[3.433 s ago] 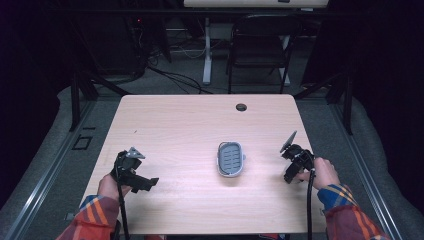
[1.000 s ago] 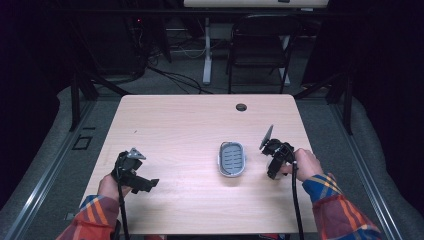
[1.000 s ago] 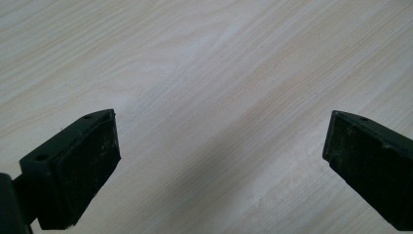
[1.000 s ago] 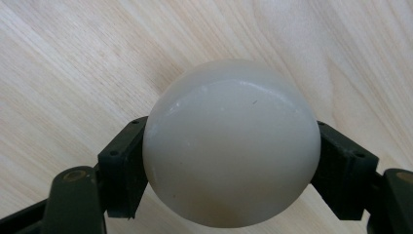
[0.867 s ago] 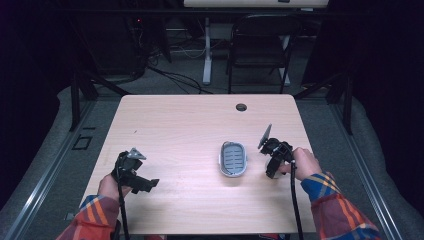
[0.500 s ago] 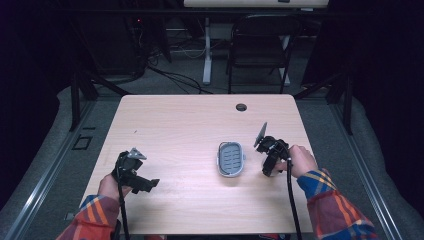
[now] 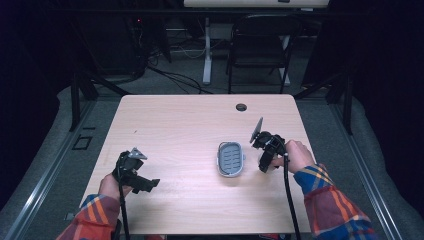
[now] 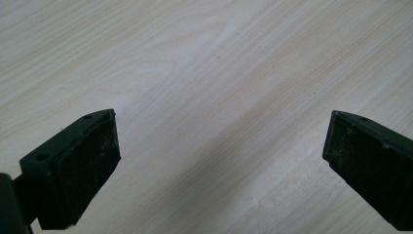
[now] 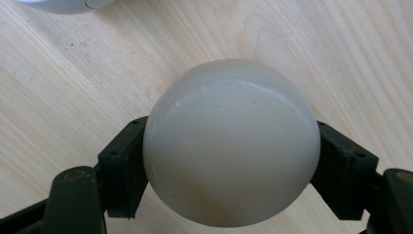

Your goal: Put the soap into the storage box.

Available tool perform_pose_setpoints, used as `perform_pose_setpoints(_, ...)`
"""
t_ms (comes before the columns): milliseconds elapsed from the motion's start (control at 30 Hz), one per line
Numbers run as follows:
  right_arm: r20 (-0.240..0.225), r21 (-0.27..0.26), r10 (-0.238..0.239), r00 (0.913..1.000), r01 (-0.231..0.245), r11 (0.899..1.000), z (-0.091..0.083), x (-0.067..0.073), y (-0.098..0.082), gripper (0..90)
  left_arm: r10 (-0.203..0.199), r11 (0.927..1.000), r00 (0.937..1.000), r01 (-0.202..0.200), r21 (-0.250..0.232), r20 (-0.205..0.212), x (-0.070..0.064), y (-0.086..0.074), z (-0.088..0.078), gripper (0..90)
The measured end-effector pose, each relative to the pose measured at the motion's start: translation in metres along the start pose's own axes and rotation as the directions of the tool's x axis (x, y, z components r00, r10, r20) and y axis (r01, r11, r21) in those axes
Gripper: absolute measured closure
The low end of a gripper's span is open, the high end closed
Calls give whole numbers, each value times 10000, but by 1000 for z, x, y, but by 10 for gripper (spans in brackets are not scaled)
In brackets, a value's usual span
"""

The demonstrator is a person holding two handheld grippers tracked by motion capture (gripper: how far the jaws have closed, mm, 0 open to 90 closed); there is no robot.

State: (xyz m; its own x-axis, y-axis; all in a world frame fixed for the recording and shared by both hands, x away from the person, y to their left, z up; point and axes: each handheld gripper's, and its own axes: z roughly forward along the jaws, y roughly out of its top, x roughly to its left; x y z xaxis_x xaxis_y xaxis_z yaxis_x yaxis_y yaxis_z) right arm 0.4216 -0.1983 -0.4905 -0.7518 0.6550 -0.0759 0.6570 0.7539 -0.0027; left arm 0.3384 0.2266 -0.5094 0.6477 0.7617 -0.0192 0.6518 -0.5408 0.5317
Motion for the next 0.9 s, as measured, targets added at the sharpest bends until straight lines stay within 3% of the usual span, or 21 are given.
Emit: perform_pose_setpoints(900, 283, -140, -489, 9984, 493, 9987, -33, 8, 26, 243, 23, 10000, 10000, -23, 20, 58, 0, 1, 1, 3)
